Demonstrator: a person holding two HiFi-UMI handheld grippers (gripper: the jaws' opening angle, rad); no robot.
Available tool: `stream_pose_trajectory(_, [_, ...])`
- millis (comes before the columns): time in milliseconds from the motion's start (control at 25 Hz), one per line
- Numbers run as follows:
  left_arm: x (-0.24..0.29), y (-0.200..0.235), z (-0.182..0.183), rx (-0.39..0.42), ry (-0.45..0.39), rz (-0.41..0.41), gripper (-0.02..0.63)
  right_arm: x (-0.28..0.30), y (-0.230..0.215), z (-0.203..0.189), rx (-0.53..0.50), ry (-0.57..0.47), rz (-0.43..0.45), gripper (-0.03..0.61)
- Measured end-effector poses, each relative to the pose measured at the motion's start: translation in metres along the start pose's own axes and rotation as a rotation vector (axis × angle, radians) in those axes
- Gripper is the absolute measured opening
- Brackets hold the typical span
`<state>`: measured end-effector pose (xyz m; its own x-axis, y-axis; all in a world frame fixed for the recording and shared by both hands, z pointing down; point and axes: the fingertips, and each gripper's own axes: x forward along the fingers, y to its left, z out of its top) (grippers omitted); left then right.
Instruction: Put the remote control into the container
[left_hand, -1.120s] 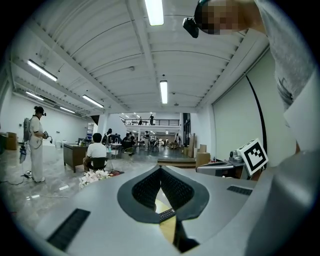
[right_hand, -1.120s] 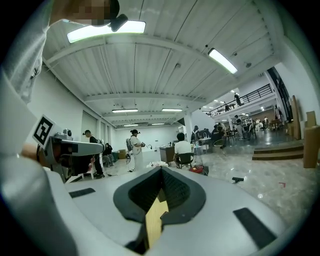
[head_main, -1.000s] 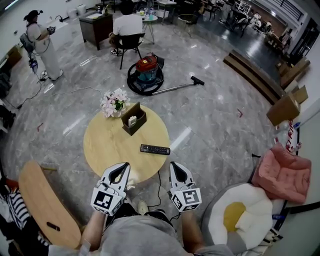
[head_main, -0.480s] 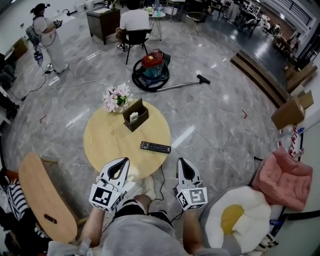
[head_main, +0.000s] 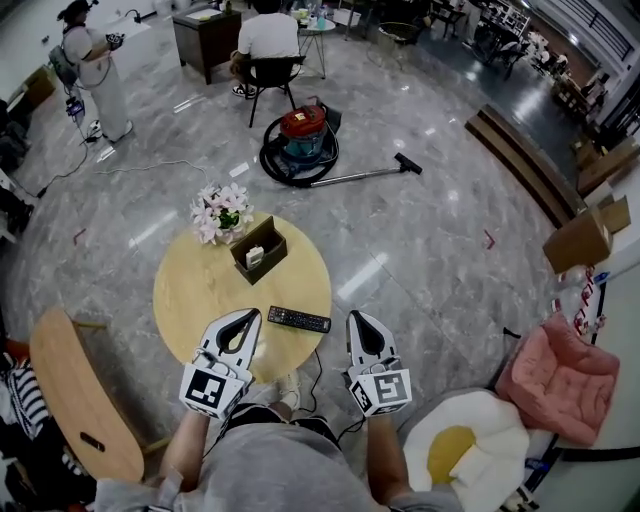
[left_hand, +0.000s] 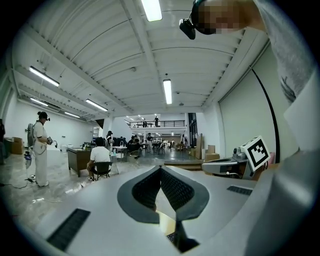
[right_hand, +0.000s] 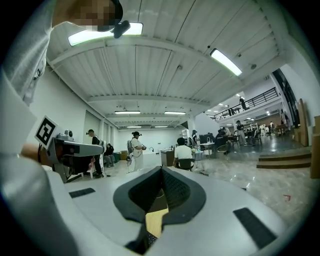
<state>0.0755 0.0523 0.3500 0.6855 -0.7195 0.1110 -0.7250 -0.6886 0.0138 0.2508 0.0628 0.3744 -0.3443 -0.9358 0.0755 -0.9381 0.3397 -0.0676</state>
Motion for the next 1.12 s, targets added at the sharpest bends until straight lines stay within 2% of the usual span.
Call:
stream_pose_trajectory(240, [0.021, 0.031, -0.005, -0.026, 0.006, 0.076, 0.006, 0.051, -0.004, -0.003, 0.002, 0.022, 0.09, 0.008])
stream_pose_trajectory(560, [0.012, 0.069, -0.023, -0.068, 0.034, 0.199, 0.006, 0.102, 0.015, -0.008, -0.023, 0.059, 0.218, 0.008])
stream_pose_trajectory(840, [-0.001, 0.08, -0.045, -0.124, 0.058, 0.276, 0.006, 0.122, 0.039, -0.022, -0.043, 0.113, 0.318, 0.008])
stream_pose_trajectory(1120, [-0.012, 0.088, -0.076, -0.183, 0.097, 0.342, 0.006, 0.138, 0.055, -0.053, -0.04, 0.183, 0.399, 0.008])
